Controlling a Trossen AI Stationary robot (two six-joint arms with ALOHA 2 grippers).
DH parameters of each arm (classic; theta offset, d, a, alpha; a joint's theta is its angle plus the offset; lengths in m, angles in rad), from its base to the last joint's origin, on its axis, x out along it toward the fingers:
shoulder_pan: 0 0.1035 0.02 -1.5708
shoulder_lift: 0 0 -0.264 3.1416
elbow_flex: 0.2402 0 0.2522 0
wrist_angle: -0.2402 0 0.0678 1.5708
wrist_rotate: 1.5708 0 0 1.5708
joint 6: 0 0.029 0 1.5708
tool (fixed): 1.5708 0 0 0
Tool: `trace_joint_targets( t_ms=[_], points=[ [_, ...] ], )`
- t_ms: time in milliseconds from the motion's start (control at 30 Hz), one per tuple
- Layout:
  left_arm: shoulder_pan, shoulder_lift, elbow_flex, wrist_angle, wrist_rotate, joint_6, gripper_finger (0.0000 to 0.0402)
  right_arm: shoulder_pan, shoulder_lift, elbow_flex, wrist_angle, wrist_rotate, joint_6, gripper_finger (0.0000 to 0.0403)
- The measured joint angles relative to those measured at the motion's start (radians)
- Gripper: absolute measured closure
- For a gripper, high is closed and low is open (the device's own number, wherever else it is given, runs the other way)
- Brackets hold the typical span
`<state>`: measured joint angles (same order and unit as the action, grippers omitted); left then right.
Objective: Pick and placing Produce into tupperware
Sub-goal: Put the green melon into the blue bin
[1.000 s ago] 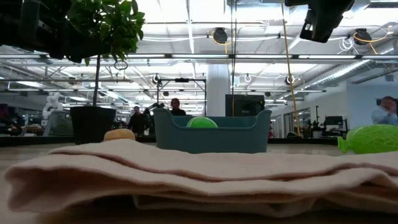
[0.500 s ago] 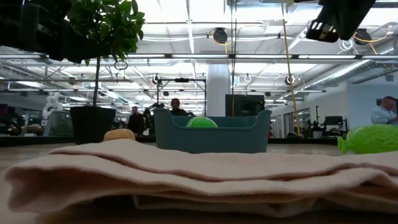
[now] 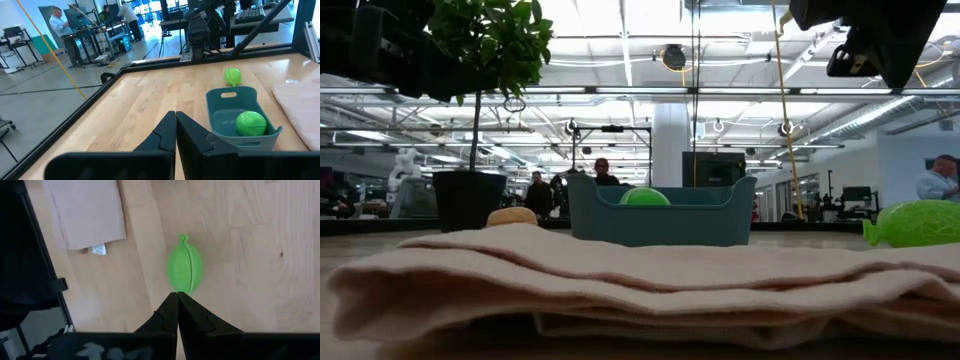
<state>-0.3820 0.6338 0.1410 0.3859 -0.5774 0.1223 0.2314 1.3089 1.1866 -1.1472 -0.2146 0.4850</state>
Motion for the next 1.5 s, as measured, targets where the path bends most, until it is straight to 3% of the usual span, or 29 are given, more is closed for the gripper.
trace_joint_targets(
  t_ms=[233, 367, 767, 900, 1200, 1500],
  points=[
    [0.000, 0.000, 0.000, 0.000, 0.000, 0.005, 0.0395, 0.000, 0.000, 0.000, -0.009, -0.027, 0.001, 0.0401],
    [0.000, 0.000, 0.000, 0.000, 0.000, 0.005, 0.0381, 0.000, 0.000, 0.000, -0.006, -0.031, -0.001, 0.0376],
    [0.000, 0.000, 0.000, -0.002, 0.000, 0.005, 0.0390, 0.000, -0.001, 0.000, 0.022, -0.025, -0.006, 0.0182],
    [0.000, 0.000, 0.000, -0.003, 0.000, 0.005, 0.0399, 0.000, -0.001, 0.000, 0.034, -0.023, -0.008, 0.0141],
    [0.000, 0.000, 0.000, -0.017, 0.000, 0.000, 0.0378, 0.035, 0.000, -0.010, 0.096, 0.031, -0.032, 0.0119],
    [0.000, 0.001, 0.000, -0.020, 0.000, -0.002, 0.0369, 0.045, 0.002, -0.114, 0.181, 0.034, 0.010, 0.0092]
  ],
)
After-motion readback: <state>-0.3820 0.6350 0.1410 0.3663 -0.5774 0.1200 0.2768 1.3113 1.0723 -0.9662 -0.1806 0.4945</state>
